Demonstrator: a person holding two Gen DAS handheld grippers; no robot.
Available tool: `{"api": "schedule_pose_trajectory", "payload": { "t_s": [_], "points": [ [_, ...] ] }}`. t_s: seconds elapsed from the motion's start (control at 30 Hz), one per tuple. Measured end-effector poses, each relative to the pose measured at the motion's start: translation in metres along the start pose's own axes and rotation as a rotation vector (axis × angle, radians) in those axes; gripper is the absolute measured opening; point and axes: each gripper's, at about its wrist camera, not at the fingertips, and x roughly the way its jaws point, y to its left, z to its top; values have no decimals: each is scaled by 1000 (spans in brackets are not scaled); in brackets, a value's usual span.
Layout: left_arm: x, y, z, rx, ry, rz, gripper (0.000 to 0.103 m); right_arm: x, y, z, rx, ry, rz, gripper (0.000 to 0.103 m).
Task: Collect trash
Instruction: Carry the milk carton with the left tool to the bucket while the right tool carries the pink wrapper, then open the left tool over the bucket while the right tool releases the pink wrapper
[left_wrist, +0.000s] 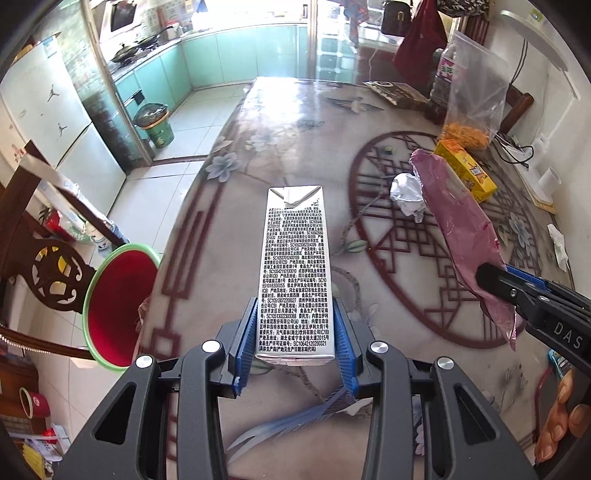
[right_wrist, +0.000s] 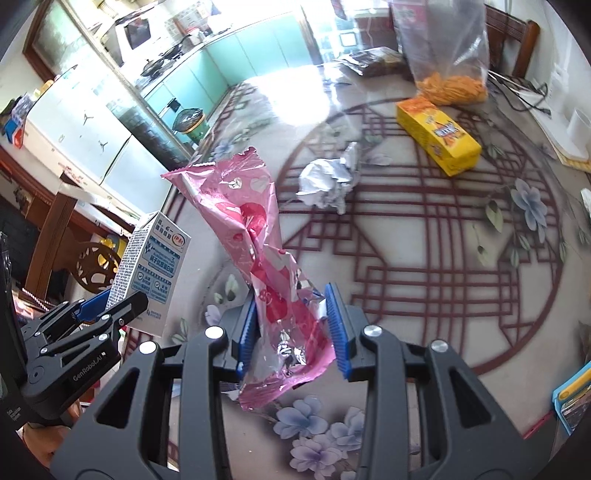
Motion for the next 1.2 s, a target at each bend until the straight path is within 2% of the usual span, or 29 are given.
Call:
{"api": "schedule_pose_trajectory", "payload": {
  "t_s": [0.33, 0.47, 0.83, 1.03, 1.2],
  "points": [
    [0, 42, -9, -10, -1, -29, 36, 4, 46, -3, -29, -11, -20, 35],
    [-2, 72, -7, -15, -14, -37, 36, 10, 72, -6, -31, -10, -29, 35],
    [19, 206, -24, -124, 29, -11, 36, 49, 191, -26, -137, 51, -24, 35],
    [34, 268, -37, -144, 71, 28, 36, 88, 254, -36, -153, 132, 53, 35],
    [47, 308, -39, -179, 95, 33, 36, 110, 291, -40, -192, 176, 63, 35]
  ]
}}
